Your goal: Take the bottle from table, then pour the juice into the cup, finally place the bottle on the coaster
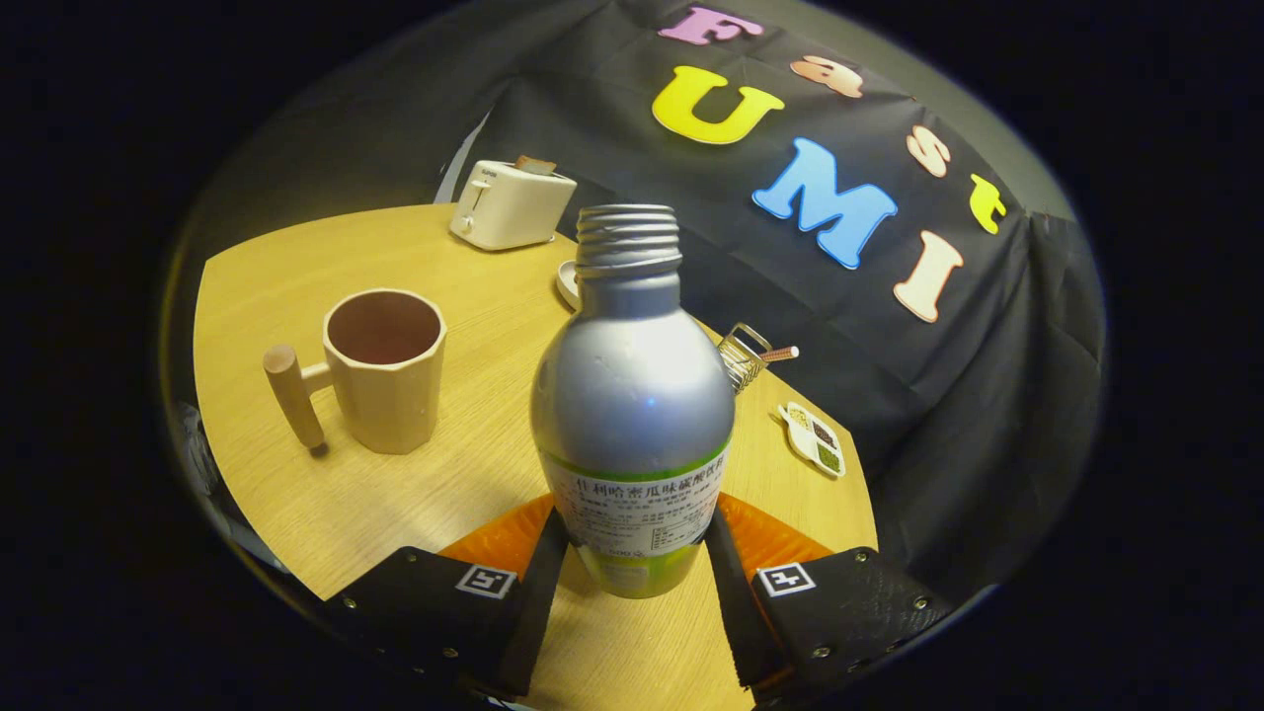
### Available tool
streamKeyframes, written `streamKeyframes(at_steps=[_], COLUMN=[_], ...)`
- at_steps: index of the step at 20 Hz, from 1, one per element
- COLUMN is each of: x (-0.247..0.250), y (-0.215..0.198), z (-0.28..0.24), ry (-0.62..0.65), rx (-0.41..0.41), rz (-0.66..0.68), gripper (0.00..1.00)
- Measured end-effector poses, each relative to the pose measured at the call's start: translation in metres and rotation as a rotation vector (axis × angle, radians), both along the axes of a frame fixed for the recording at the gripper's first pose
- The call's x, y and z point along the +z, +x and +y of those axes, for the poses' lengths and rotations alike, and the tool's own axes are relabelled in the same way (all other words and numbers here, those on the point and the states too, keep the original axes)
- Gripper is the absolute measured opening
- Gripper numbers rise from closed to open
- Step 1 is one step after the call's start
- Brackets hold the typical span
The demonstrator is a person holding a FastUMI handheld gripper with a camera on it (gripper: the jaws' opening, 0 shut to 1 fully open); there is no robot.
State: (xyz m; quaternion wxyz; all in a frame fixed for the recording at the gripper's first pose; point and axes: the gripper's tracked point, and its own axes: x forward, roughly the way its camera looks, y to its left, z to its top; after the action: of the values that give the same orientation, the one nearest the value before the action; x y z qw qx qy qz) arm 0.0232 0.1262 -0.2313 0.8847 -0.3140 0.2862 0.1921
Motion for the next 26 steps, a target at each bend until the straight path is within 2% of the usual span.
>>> streamKeyframes(at_steps=[5,10,15,26], x=[0.001,0.007,0.007,0.004], y=[0.004,0.01,0.009,0.019], z=[0.011,0.017,0.028,0.034], ry=[-0.099,-0.228,-0.269,-0.461], rx=[0.059,0.152,0.198,0.292], rz=[0.005,-0.018,-0.016,0.004], gripper=[0.74,0.74,0.74,0.74])
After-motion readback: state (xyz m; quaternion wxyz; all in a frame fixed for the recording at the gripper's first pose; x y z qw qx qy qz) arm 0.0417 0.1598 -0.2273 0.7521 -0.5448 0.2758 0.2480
